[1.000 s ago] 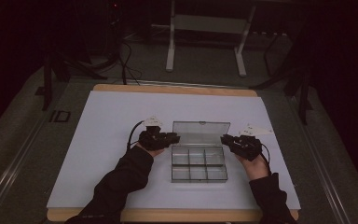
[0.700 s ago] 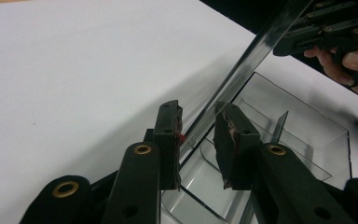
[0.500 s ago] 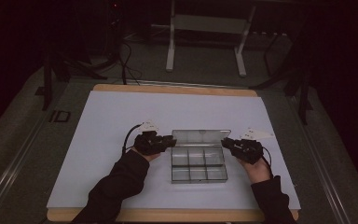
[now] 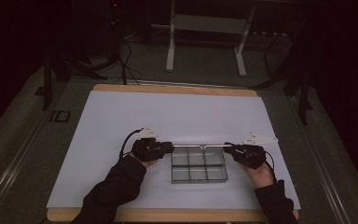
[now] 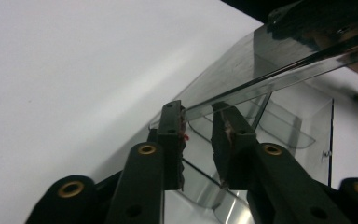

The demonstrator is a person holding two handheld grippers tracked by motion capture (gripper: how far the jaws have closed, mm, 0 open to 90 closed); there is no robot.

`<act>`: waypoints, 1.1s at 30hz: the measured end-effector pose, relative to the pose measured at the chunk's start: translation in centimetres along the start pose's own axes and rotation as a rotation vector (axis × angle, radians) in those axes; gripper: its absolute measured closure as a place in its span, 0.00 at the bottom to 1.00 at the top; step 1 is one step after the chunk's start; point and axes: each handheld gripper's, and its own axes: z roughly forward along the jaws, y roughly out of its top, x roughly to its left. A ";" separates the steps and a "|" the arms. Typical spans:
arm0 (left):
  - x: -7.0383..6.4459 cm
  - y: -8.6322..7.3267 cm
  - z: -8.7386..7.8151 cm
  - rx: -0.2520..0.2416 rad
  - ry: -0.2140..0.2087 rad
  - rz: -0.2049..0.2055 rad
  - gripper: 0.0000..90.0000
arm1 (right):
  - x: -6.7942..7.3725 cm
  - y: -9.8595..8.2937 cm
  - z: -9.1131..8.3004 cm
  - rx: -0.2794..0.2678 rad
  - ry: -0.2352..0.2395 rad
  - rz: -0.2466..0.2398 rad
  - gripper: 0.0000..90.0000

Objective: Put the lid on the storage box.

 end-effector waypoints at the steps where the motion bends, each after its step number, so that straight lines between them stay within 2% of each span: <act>1: -0.1 -0.1 0.0 0.002 -0.005 -0.004 0.84 | 0.0 -0.1 -0.1 0.001 0.003 0.001 0.88; 10: -0.4 -0.8 -0.2 0.025 -0.014 0.002 0.86 | 0.1 -1.0 -0.3 0.021 0.033 -0.004 0.88; 13: -0.7 -1.1 -0.2 0.040 -0.007 0.020 0.87 | 0.1 -1.4 -0.4 0.026 0.044 -0.007 0.88; 18: -0.7 -1.5 -0.1 0.057 -0.021 0.010 0.88 | 0.1 -1.9 -0.3 0.033 0.055 -0.003 0.88; 21: -0.8 -1.7 0.0 0.075 -0.014 0.026 0.88 | 0.1 -2.4 -0.1 0.042 0.061 -0.001 0.88; 24: -0.8 -1.8 0.1 0.082 -0.006 0.037 0.88 | 0.1 -2.5 0.0 0.046 0.061 0.000 0.88; 25: -0.7 -1.8 0.1 0.081 -0.015 0.030 0.88 | 0.1 -2.6 0.0 0.043 0.061 -0.001 0.88; 33: -0.3 -2.2 0.4 0.108 0.001 0.019 0.83 | -0.1 -2.9 0.0 0.061 0.043 -0.007 0.86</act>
